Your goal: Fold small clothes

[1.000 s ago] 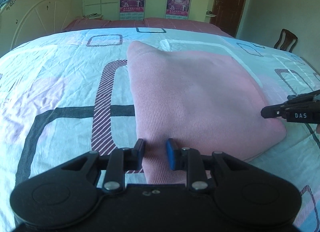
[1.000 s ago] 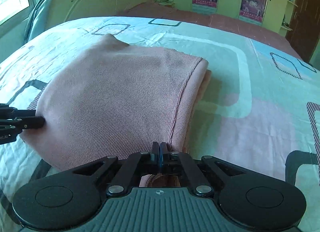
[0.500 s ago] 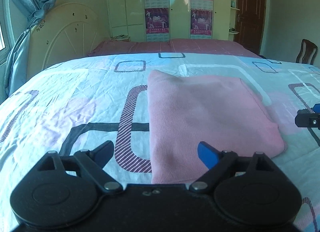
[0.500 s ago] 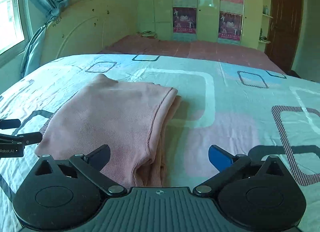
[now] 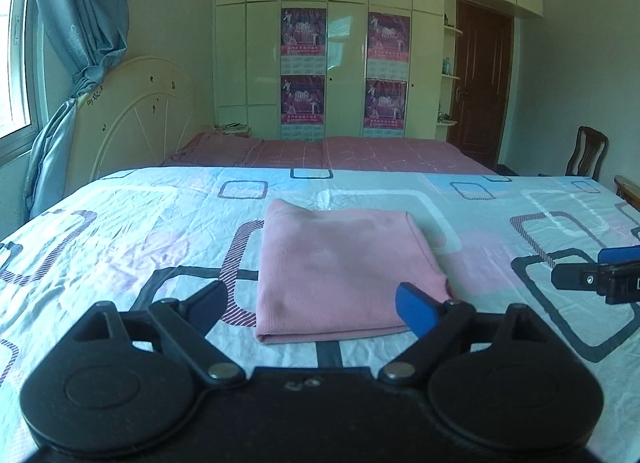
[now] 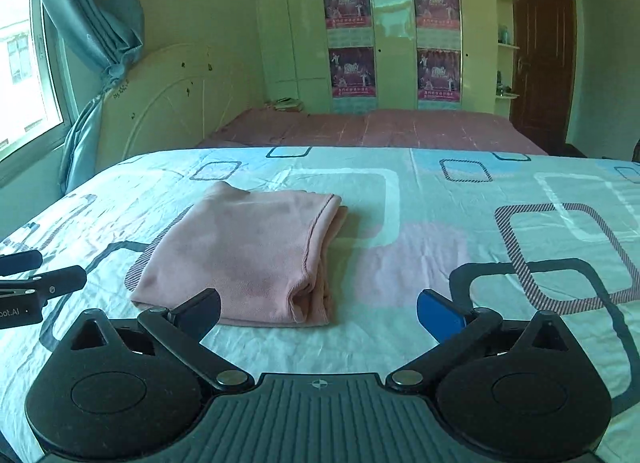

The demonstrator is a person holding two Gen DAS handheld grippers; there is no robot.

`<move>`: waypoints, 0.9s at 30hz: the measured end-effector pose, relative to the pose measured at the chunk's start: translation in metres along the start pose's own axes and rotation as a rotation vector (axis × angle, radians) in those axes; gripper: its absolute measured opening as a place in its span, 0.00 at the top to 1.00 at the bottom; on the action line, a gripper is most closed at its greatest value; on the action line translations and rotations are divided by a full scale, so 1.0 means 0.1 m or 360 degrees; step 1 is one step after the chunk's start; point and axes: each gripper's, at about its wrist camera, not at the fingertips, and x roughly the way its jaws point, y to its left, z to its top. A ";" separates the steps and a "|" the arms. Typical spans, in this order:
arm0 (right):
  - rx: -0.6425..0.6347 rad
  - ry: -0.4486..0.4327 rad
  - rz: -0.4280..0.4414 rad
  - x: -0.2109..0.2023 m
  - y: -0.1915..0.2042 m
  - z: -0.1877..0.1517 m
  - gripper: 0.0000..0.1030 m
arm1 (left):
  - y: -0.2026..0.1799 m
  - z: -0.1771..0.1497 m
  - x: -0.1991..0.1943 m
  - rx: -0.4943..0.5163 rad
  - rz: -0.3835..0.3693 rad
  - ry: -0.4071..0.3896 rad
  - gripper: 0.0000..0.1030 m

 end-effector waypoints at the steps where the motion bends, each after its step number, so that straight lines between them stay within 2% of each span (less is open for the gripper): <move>1: -0.0012 -0.0005 -0.0002 -0.09 0.02 -0.04 0.00 | -0.03 -0.02 -0.09 0.0006 -0.0002 -0.0008 0.12; 2: -0.0027 -0.0014 -0.0009 -0.19 0.04 -0.07 0.00 | -0.05 -0.04 -0.18 0.0020 -0.0017 -0.0028 0.15; 3: -0.0037 -0.0024 -0.0013 -0.29 0.05 -0.11 0.00 | -0.08 -0.06 -0.25 0.0021 0.0024 -0.0047 0.21; 4: -0.0040 -0.0030 -0.0012 -0.38 0.05 -0.15 0.00 | -0.10 -0.07 -0.31 0.0010 0.0082 -0.0047 0.39; 5: -0.0037 -0.0036 -0.0009 -0.47 0.05 -0.18 0.00 | -0.10 -0.08 -0.35 -0.0012 0.0101 -0.0030 0.97; 6: -0.0032 -0.0045 -0.0007 -0.55 0.05 -0.21 0.00 | -0.07 -0.09 -0.40 -0.0058 0.0090 -0.0015 0.88; 7: -0.0027 -0.0053 -0.0005 -0.63 0.05 -0.23 0.00 | -0.05 -0.09 -0.46 -0.0101 0.0027 -0.0009 0.96; 8: -0.0025 -0.0063 -0.0002 -0.71 0.05 -0.26 0.00 | -0.03 -0.10 -0.50 -0.0140 -0.0038 0.0022 0.97; 9: -0.0025 -0.0075 0.0000 -0.78 0.06 -0.27 0.00 | -0.05 -0.10 -0.54 -0.0143 -0.0071 0.0037 0.91; 10: -0.0025 -0.0088 0.0002 -0.85 0.07 -0.29 0.00 | -0.07 -0.10 -0.59 -0.0117 -0.0096 0.0044 0.77; 11: -0.0023 -0.0099 0.0003 -0.91 0.09 -0.30 0.00 | -0.12 -0.11 -0.64 -0.0087 -0.0080 0.0039 0.23; 12: -0.0022 -0.0107 0.0002 -0.97 0.10 -0.31 0.00 | -0.18 -0.13 -0.72 -0.0067 0.0016 -0.0024 0.05; 13: -0.0021 -0.0115 -0.0002 -1.02 0.12 -0.32 0.00 | -0.22 -0.16 -0.79 -0.0054 0.0100 -0.0107 0.00; 14: -0.0022 -0.0123 -0.0004 -1.06 0.14 -0.33 0.00 | -0.27 -0.16 -0.85 -0.0018 0.0127 -0.0152 0.00; 27: -0.0060 -0.0172 0.0040 -1.51 0.34 -0.45 0.00 | -0.28 -0.26 -1.37 -0.0085 0.0158 -0.0217 0.00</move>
